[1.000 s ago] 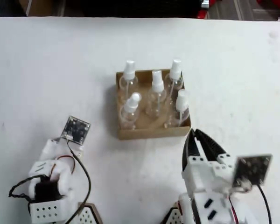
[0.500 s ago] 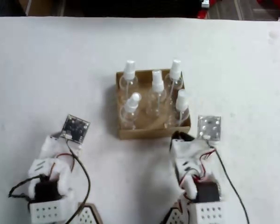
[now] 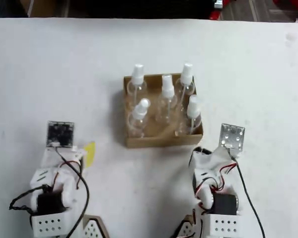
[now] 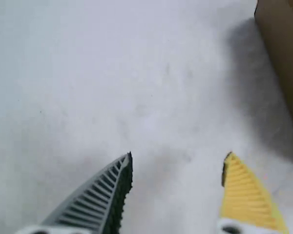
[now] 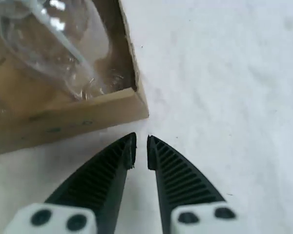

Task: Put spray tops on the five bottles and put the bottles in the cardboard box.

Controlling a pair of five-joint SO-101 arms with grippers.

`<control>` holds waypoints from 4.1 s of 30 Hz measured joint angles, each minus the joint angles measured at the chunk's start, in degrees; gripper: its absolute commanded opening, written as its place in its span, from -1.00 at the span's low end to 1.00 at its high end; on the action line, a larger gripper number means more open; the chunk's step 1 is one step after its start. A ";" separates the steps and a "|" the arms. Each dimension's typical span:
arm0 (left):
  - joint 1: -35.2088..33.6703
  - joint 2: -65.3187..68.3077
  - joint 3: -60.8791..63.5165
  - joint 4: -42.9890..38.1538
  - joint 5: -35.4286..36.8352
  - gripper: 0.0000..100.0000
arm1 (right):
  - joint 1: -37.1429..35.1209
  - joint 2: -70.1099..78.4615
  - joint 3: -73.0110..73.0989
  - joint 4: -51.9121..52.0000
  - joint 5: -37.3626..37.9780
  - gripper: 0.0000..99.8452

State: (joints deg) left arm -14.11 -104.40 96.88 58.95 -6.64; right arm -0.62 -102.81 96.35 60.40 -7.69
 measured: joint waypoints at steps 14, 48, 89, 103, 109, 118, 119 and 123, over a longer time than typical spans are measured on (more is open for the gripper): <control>0.00 0.00 0.00 9.49 -13.01 -0.38 | -0.62 0.00 0.00 1.14 4.92 -0.97; -0.09 0.00 0.00 14.51 -13.27 -0.60 | 7.12 0.00 0.00 11.43 5.63 -0.97; 2.46 0.00 0.00 14.51 6.68 -0.95 | 7.03 0.00 0.00 11.87 5.63 -0.97; 2.81 0.00 0.00 14.51 6.68 -0.95 | 7.03 0.00 0.00 11.87 5.63 -0.97; 2.81 0.00 0.00 14.51 6.68 -0.95 | 7.03 0.00 0.00 11.87 5.63 -0.97; 2.81 0.00 0.00 14.51 6.95 -0.95 | 7.03 0.00 0.00 11.87 5.63 -0.97; 2.81 0.00 0.00 14.51 6.95 -0.95 | 7.03 0.00 0.00 11.87 5.63 -0.97; 2.81 0.00 0.00 14.51 6.95 -0.95 | 7.03 0.00 0.00 11.87 5.63 -0.97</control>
State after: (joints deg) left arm -11.30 -104.40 96.88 73.45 0.31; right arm 6.42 -102.81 96.35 72.26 -2.07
